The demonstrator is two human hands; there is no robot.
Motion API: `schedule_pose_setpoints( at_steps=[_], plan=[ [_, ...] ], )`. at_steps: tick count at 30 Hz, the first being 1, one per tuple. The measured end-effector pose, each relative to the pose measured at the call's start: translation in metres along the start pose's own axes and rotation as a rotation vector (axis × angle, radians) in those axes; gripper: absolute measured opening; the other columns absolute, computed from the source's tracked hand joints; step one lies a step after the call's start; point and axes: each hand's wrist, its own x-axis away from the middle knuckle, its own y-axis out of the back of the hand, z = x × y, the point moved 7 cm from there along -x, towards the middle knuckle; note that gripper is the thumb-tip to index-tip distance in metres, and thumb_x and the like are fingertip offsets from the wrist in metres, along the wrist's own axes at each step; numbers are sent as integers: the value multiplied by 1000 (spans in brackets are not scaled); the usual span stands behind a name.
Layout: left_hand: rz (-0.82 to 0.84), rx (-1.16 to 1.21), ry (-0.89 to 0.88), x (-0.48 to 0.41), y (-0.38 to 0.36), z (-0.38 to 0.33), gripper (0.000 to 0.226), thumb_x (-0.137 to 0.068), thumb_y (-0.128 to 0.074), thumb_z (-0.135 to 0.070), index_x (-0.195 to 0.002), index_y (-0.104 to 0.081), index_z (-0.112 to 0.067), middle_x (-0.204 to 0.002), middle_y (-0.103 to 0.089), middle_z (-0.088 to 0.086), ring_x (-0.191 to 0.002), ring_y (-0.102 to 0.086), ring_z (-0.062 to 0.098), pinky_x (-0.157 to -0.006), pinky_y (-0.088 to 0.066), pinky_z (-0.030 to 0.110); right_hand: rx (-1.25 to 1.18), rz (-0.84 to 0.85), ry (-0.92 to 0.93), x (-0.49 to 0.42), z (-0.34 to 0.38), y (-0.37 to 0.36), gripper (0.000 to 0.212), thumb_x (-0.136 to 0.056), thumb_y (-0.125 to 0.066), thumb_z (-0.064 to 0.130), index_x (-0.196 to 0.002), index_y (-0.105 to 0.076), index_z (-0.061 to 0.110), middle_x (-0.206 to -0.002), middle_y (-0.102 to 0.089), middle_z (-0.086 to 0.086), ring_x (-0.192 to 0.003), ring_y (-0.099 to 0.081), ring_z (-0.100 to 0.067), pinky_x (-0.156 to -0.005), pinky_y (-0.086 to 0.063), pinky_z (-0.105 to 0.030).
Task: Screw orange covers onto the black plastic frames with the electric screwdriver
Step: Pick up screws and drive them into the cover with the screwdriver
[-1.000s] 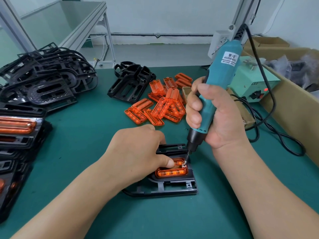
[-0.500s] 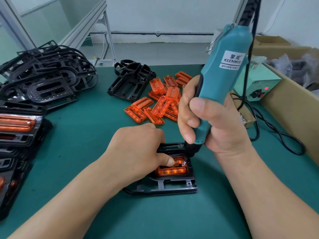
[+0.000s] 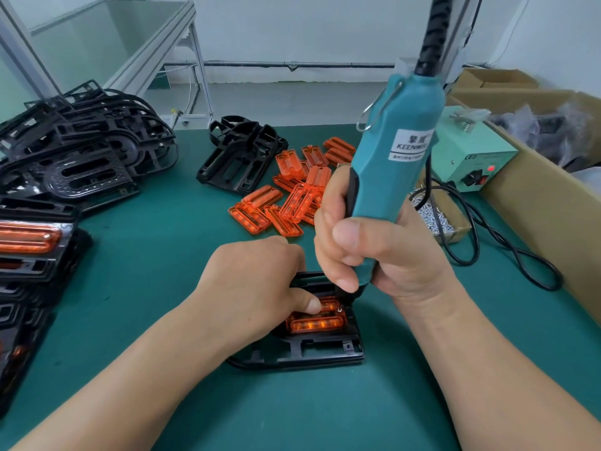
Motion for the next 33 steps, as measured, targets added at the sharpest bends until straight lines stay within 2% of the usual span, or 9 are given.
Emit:
schedule_pose_setpoints(
  at_steps=[6, 13, 16, 19, 21, 23, 25, 28, 33],
  plan=[
    [20, 6, -17, 1, 0, -1, 52, -82, -63, -79, -120, -62, -44, -97, -59, -14, -92, -62, 11, -73, -51, 34, -46, -8, 36, -1, 6, 4, 29, -89, -80, 25, -104, -65, 6, -60, -49, -5, -42, -54, -21, -51, -45, -23],
    [15, 12, -35, 2, 1, -4, 52, -82, -63, -79, -118, -64, -42, -96, -59, -12, -89, -63, 13, -71, -51, 35, -4, -121, 89, 1, 11, 6, 40, -86, -83, 34, -102, -65, 3, -59, -49, -7, -42, -52, -22, -50, -44, -24],
    [-10, 20, -48, 1, -1, 0, 52, -80, -64, -80, -107, -64, -35, -93, -59, -12, -86, -60, 13, -66, -46, 35, -92, -246, 165, 0, 19, 18, 34, -89, -80, 38, -103, -65, 11, -64, -50, -3, -46, -53, -19, -50, -44, -25],
    [-25, 118, -68, 1, -3, 8, 55, -83, -62, -78, -122, -62, -40, -104, -66, -11, -93, -62, 6, -71, -45, 30, -241, -455, 187, 4, 15, 42, 23, -96, -67, 39, -99, -63, 17, -66, -48, 4, -52, -49, -10, -50, -42, -23],
    [-25, 371, -43, -2, -3, 19, 47, -93, -61, -66, -132, -60, -41, -102, -67, -11, -83, -59, -3, -70, -39, 21, -312, -606, 185, 8, 9, 57, 22, -103, -57, 38, -97, -59, 17, -66, -45, 6, -53, -46, -8, -51, -41, -22],
    [-108, 740, 31, -9, 3, 36, 24, -102, -59, -42, -125, -68, -39, -85, -67, -17, -72, -59, -5, -67, -40, 15, -368, -710, 194, 12, 5, 67, 23, -105, -54, 36, -96, -58, 16, -68, -43, 5, -55, -45, -9, -52, -40, -22],
    [-138, 1193, 144, -13, 6, 52, 30, -104, -53, -13, -116, -75, -28, -83, -67, -15, -67, -55, 1, -67, -46, 17, -406, -757, 212, 14, 3, 73, 21, -103, -58, 35, -96, -56, 15, -69, -42, 4, -56, -46, -10, -53, -41, -22],
    [-13, 1787, 201, -15, 2, 50, 40, -97, -42, 17, -118, -73, 1, -104, -72, 13, -86, -68, 14, -76, -59, 24, -429, -757, 232, 14, 3, 73, 20, -102, -59, 33, -95, -56, 15, -69, -43, 4, -56, -47, -10, -53, -41, -22],
    [105, 2081, 142, -13, 3, 35, 33, -97, -43, 21, -116, -67, 9, -118, -74, 27, -113, -75, 30, -84, -63, 27, -444, -773, 224, 13, 1, 71, 16, -103, -54, 25, -92, -56, 14, -68, -44, 3, -56, -45, -11, -52, -41, -23]
  ],
)
